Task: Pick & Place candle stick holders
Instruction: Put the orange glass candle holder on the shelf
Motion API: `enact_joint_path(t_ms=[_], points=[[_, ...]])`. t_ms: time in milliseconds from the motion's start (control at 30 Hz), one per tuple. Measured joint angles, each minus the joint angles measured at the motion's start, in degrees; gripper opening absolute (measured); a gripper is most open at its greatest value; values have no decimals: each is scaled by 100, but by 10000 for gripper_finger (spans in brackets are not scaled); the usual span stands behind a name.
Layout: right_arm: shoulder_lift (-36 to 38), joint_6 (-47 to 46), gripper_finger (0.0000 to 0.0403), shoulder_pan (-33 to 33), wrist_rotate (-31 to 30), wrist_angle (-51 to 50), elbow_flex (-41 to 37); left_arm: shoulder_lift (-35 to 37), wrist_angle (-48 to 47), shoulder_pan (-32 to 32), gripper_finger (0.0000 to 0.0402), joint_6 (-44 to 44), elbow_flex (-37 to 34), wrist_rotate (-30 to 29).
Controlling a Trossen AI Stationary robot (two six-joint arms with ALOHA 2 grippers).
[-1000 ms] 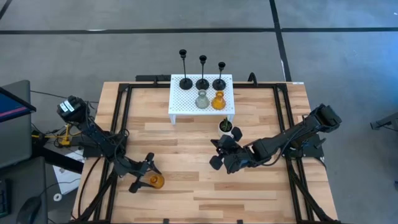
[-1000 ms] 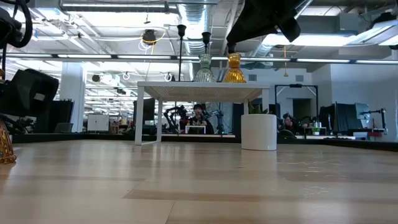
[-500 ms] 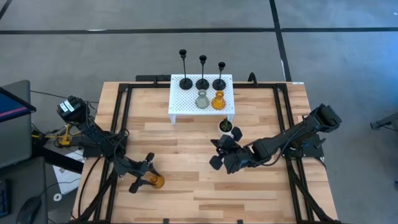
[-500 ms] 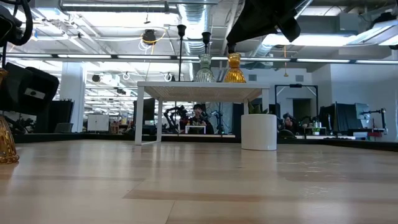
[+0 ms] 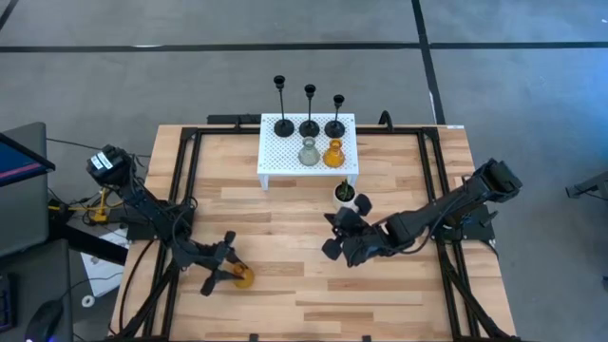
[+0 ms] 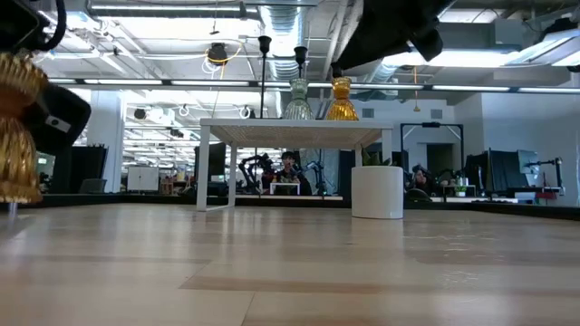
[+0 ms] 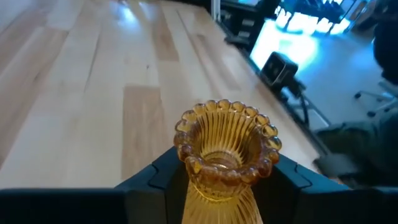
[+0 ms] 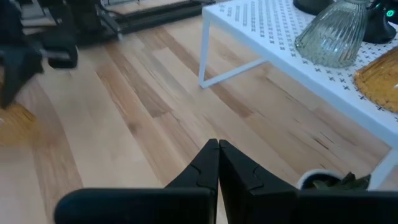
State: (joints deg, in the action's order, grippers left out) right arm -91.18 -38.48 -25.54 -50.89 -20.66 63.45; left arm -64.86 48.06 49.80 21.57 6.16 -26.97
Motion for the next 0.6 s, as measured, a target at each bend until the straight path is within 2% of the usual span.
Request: enact_joint_path(t_ms=[167,333,600], points=[[0,-44,0,-95,-6,-228,-4,7,-6,-43,129,-12,268,-53],[0,-299,0,-194,-20,-596,-4,193,-244,-317,128,-23,544,-92],[0,-1525,0,-567,-521,-1935,-4,1054,-2458,-1089,131,-53,1229,-86]])
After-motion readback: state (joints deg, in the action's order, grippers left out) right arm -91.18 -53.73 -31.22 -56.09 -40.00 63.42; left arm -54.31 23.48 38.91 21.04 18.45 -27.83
